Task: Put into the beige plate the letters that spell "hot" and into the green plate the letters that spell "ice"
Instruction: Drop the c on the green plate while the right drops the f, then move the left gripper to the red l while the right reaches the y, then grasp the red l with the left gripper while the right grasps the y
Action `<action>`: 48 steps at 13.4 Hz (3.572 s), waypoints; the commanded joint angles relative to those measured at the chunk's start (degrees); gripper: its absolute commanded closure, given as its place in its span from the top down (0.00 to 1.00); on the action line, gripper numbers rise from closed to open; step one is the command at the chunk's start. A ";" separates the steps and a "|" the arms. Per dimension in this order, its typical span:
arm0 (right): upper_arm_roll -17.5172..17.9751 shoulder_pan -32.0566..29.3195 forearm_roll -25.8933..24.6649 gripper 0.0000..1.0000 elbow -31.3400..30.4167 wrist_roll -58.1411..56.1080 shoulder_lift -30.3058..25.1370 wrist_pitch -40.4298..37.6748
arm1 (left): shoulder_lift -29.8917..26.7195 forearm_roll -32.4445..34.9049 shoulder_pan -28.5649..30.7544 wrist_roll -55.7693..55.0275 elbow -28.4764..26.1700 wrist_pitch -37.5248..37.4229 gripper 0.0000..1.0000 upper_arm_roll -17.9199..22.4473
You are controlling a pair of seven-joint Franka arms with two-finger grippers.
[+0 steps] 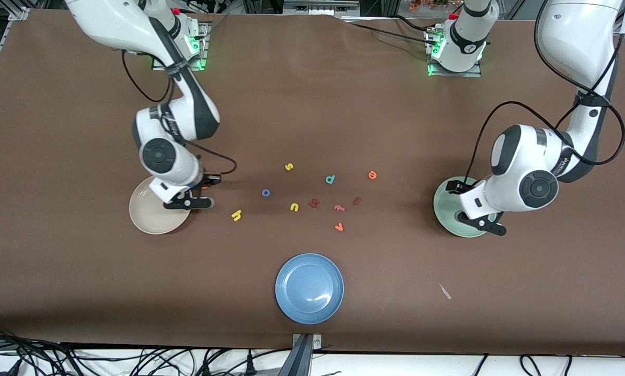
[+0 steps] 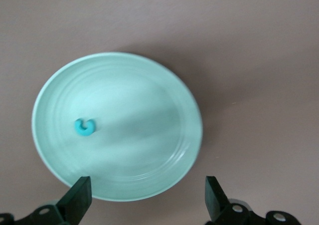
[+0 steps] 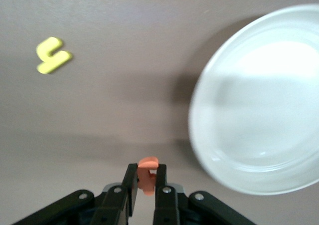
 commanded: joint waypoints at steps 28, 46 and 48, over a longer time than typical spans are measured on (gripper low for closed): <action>-8.64 14.79 20.12 1.00 13.41 44.01 11.75 7.78 | 12.65 -5.82 -19.77 -7.59 0.17 29.05 0.48 -3.26; -9.08 12.69 20.03 0.95 17.55 43.50 19.23 7.34 | 2.73 -5.73 -10.31 1.34 0.34 11.76 0.00 -1.95; -9.08 12.69 19.94 0.91 17.73 43.50 19.32 7.34 | 1.32 -5.73 -4.95 10.21 0.26 6.57 0.00 -1.95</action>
